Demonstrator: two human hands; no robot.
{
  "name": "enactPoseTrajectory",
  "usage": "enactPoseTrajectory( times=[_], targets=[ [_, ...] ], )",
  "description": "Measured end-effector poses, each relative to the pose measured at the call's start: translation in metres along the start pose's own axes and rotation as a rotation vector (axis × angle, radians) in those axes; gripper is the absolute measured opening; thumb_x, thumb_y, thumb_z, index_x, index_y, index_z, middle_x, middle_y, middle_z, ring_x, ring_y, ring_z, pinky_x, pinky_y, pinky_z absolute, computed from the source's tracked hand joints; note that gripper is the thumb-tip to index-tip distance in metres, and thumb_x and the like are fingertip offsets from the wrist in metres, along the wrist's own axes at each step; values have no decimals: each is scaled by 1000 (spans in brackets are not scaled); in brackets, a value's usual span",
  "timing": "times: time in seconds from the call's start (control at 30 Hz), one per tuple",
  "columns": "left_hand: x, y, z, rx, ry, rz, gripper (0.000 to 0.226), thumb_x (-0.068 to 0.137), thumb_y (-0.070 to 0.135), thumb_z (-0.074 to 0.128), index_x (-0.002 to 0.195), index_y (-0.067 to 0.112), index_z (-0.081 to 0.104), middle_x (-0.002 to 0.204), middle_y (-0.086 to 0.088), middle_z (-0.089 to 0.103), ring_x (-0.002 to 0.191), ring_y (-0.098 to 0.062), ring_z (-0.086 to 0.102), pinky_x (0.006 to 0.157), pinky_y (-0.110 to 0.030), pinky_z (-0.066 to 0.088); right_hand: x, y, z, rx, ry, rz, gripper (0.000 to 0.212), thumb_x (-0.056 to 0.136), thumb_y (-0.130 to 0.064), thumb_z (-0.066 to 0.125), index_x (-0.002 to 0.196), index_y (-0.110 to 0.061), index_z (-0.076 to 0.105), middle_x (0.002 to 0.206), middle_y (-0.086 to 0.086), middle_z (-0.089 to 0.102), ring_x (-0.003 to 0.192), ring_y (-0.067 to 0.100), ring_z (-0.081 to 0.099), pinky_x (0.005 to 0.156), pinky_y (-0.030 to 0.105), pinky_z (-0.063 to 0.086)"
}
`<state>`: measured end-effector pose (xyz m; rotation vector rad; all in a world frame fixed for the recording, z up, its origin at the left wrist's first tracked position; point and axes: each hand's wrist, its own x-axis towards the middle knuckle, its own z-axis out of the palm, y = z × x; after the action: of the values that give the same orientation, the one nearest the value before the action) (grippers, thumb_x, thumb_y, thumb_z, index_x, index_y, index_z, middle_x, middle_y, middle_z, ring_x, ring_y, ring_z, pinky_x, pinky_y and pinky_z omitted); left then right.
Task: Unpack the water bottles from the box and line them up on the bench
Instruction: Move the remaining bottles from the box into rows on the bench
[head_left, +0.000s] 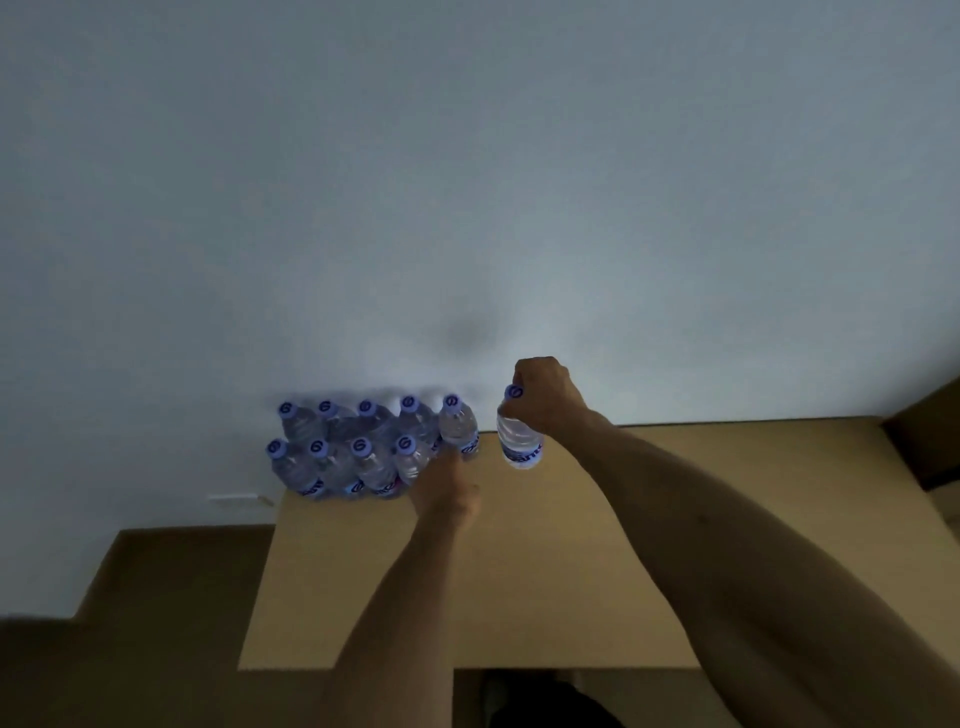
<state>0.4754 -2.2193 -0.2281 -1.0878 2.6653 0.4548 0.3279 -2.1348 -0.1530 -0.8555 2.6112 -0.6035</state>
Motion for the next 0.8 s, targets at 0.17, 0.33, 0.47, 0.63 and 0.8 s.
enactPoseTrajectory(
  times=[0.17,0.33,0.47,0.63,0.8],
  targets=[
    [26,-23,-5,82,75,-19,23,91,21,61,113,16,59,113,-7,66,105,-25,64,81,-36,51,26,10,45,-43,-98,7,28,74,-20,70,94,-2,62,95,14,62,86,31,61,66,31,44],
    [58,-46,-13,66,92,-134,17,89,24,64,105,18,65,108,-5,69,102,-25,66,79,-33,51,42,-2,90,-34,-194,-49,17,72,-13,68,82,-8,56,92,14,60,83,31,62,59,27,36],
    [66,-53,-8,83,114,-119,11,93,21,58,101,17,64,105,-6,70,99,-24,67,71,-31,46,48,-14,112,-68,-271,-92,15,73,-14,70,77,-10,56,85,12,61,82,29,63,59,27,37],
    [71,-59,-11,39,116,-103,15,96,20,50,108,18,58,104,-7,69,98,-27,67,71,-34,44,55,-23,133,-90,-270,-187,20,78,-11,63,96,-4,64,107,17,61,96,36,60,67,29,37],
    [73,-67,-10,15,143,-99,10,95,22,50,103,18,55,101,-7,68,96,-28,65,70,-32,41,58,-32,139,-119,-244,-230,17,78,-10,63,94,-5,64,102,15,63,95,33,60,66,26,34]
  ],
)
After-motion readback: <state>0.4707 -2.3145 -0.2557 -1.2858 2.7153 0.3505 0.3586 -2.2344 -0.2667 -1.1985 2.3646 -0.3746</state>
